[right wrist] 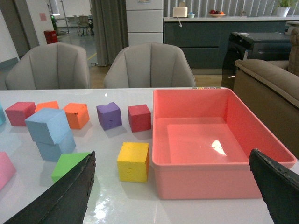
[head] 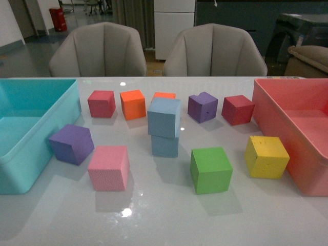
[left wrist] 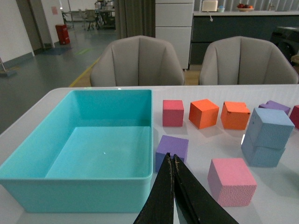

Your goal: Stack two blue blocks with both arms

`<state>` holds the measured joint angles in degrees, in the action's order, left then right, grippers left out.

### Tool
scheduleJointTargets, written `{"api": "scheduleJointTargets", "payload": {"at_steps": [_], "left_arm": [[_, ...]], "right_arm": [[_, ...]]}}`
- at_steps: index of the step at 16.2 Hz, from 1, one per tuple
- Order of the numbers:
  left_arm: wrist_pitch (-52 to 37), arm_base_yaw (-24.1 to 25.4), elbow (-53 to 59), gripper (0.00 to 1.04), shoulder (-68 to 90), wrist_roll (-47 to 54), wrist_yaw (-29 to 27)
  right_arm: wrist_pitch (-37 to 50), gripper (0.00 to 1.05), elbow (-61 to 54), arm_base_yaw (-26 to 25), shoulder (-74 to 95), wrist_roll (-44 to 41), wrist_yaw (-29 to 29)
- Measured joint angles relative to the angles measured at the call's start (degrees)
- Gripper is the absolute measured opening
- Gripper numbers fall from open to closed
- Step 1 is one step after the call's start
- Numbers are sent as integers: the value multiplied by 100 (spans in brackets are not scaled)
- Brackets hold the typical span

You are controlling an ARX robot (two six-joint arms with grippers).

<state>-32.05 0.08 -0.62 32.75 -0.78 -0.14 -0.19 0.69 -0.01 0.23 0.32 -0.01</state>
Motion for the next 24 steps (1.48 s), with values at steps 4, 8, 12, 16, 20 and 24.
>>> {"api": "scheduleJointTargets", "payload": {"at_steps": [4,8,12,16,20,24], "left_arm": [[920,0,0,2,-990,0,0],[1578,0,0,2,-1657,-2,0],[2048,0,0,2,-2118,0,0],[3165,0,0,2,-3261,0,15],[3222,0,0,2,-3244,0,13],[3224,0,0,27,-3244,-2,13]], "right_arm": [[0,98,0,0,0,0,0],[0,98,0,0,0,0,-2],[0,98,0,0,0,0,0],[-2,98,0,0,0,0,0],[0,98,0,0,0,0,0],[0,98,0,0,0,0,0]]}}
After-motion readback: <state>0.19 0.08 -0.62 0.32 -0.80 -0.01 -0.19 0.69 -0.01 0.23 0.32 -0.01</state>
